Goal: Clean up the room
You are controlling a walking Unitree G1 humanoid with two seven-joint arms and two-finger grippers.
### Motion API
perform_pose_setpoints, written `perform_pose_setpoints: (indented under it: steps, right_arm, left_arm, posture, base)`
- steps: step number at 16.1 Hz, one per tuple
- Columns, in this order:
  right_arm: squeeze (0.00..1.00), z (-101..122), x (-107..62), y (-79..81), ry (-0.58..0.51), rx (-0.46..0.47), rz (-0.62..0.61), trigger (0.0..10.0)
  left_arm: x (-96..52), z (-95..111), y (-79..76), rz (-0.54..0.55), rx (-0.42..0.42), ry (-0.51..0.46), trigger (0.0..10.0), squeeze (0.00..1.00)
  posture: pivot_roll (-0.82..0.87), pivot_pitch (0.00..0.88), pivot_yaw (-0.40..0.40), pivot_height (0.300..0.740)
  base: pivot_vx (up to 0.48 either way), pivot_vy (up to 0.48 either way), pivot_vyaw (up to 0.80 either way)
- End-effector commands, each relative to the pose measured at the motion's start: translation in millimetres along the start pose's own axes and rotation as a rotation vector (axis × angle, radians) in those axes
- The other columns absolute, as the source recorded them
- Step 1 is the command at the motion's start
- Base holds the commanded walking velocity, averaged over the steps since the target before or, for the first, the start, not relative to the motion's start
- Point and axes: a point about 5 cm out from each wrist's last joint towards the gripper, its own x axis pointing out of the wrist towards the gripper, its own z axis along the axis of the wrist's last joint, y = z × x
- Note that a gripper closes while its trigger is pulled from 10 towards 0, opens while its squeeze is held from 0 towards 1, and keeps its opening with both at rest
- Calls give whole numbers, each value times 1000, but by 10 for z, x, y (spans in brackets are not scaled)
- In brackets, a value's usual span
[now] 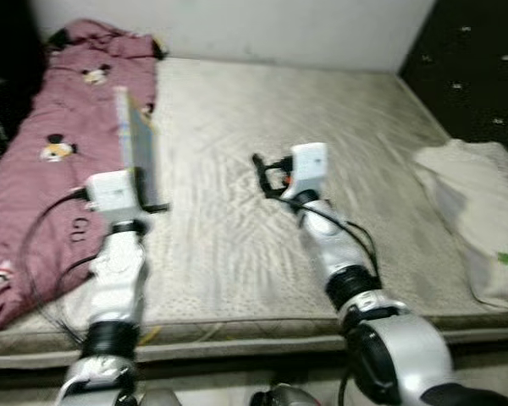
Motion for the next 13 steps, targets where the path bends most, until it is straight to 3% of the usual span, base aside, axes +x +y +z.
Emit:
perform_pose_setpoints:
  steps: [1, 4, 7, 11, 13]
  right_arm:
    - [0, 70, 19, 42, -28, -43, 18, 10000]
    - [0, 18, -4, 85, -6, -70, 41, 10000]
    - [0, -248, -141, 75, 106, -87, 80, 10000]
    - [0, -233, -220, -74, 57, -116, 55, 10000]
    - [0, -261, -328, -260, 46, -104, -49, 10000]
  left_arm:
    - [29, 205, 77, 12, 18, -95, 10000, 0]
    - [-25, 216, 104, -9, -11, -96, 10000, 0]
    - [-320, 20, 71, 30, -67, -17, 10000, 0]
    - [-314, -76, -70, 1, -73, 31, 10000, 0]
    - [-295, -98, -234, -85, -96, 61, 10000, 0]
  posture:
    - [106, 0, -90, 740]
    - [116, 0, -83, 740]
    - [130, 0, -119, 740]
    - [83, 0, -75, 740]
    - [21, 0, 3, 740]
  base:
    - [0, 0, 0]
    - [0, 0, 0]
    - [0, 0, 0]
    - [0, 0, 0]
    - [0, 0, 0]
